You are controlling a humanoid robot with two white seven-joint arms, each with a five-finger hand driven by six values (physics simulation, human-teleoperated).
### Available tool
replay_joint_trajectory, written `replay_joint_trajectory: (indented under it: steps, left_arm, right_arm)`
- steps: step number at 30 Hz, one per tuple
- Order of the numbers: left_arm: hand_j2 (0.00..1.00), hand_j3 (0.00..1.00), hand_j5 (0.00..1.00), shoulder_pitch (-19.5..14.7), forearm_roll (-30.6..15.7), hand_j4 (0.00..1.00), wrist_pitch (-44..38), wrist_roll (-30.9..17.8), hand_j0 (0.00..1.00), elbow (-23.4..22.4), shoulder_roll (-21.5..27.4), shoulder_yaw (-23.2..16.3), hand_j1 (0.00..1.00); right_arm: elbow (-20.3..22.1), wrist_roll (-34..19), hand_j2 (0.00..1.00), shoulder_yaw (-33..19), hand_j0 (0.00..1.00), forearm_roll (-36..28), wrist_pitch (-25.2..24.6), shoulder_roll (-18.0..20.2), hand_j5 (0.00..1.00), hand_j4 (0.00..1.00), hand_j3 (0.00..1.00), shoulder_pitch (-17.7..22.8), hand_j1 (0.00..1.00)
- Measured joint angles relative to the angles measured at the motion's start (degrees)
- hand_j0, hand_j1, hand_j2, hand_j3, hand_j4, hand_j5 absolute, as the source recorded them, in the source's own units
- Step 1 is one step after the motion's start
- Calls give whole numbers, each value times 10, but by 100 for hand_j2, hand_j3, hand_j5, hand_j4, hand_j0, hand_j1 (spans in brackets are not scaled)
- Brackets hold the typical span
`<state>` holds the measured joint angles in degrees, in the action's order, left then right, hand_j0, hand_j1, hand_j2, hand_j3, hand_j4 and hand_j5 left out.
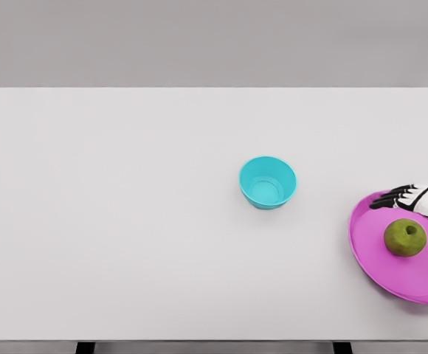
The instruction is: Put the apple from the pink plate into the blue bowl with your right arm
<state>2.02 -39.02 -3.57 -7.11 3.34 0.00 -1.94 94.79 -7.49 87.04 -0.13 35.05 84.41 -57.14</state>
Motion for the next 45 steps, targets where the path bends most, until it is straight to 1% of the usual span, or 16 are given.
replay_joint_trajectory:
  steps: [5, 19, 25, 26, 27, 28, 30, 31, 32, 35, 36, 39, 40, 43, 45]
  left_arm:
    - [100, 100, 100, 0, 0, 100, 0, 0, 100, 0, 0, 0, 100]
    - [100, 100, 100, 0, 0, 100, 0, 0, 100, 0, 0, 0, 100]
    - [100, 100, 100, 0, 0, 100, 0, 0, 100, 0, 0, 0, 100]
    - [100, 100, 100, 0, 0, 100, 0, 0, 100, 0, 0, 0, 100]
    - [100, 100, 100, 0, 0, 100, 0, 0, 100, 0, 0, 0, 100]
    - [100, 100, 100, 0, 0, 100, 0, 0, 100, 0, 0, 0, 100]
    - [100, 100, 100, 0, 0, 100, 0, 0, 100, 0, 0, 0, 100]
    - [100, 100, 100, 0, 0, 100, 0, 0, 100, 0, 0, 0, 100]
    - [100, 100, 100, 0, 0, 100, 0, 0, 100, 0, 0, 0, 100]
    - [100, 100, 100, 0, 0, 100, 0, 0, 100, 0, 0, 0, 100]
    - [100, 100, 100, 0, 0, 100, 0, 0, 100, 0, 0, 0, 100]
    - [100, 100, 100, 0, 0, 100, 0, 0, 100, 0, 0, 0, 100]
    - [100, 100, 100, 0, 0, 100, 0, 0, 100, 0, 0, 0, 100]
    - [100, 100, 100, 0, 0, 100, 0, 0, 100, 0, 0, 0, 100]
    - [100, 100, 100, 0, 0, 100, 0, 0, 100, 0, 0, 0, 100]
  right_arm:
    - [-3, 1, 100, 9, 100, 2, 0, -4, 100, 100, 100, 9, 100]
    - [-54, 3, 100, 23, 100, 13, 0, -47, 100, 100, 100, 11, 100]
    - [-58, 3, 99, 26, 99, 14, 0, -52, 99, 99, 99, 16, 99]
    - [-58, 3, 93, 26, 93, 14, 0, -53, 93, 93, 93, 16, 93]
    - [-60, 3, 77, 26, 77, 16, 0, -53, 77, 77, 77, 16, 77]
    - [-62, 3, 72, 26, 72, 19, 0, -54, 72, 72, 72, 16, 72]
    - [-67, 3, 54, 26, 54, 25, 0, -57, 54, 54, 54, 16, 54]
    - [-69, 3, 51, 26, 51, 27, 0, -58, 51, 51, 51, 16, 51]
    - [-70, 3, 45, 26, 45, 28, 0, -59, 45, 45, 45, 16, 45]
    - [-73, 3, 38, 25, 38, 31, 0, -61, 38, 38, 38, 16, 38]
    - [-73, 3, 33, 25, 33, 30, 0, -61, 33, 33, 33, 16, 33]
    - [-73, 8, 33, 23, 33, 34, -1, -63, 33, 33, 33, 15, 33]
    - [-72, 8, 33, 21, 33, 35, 0, -63, 33, 33, 33, 8, 33]
    - [-59, 6, 32, -6, 32, 34, 0, -62, 32, 32, 32, 6, 32]
    - [-46, 2, 32, -28, 32, 31, 0, -64, 32, 32, 32, -8, 32]
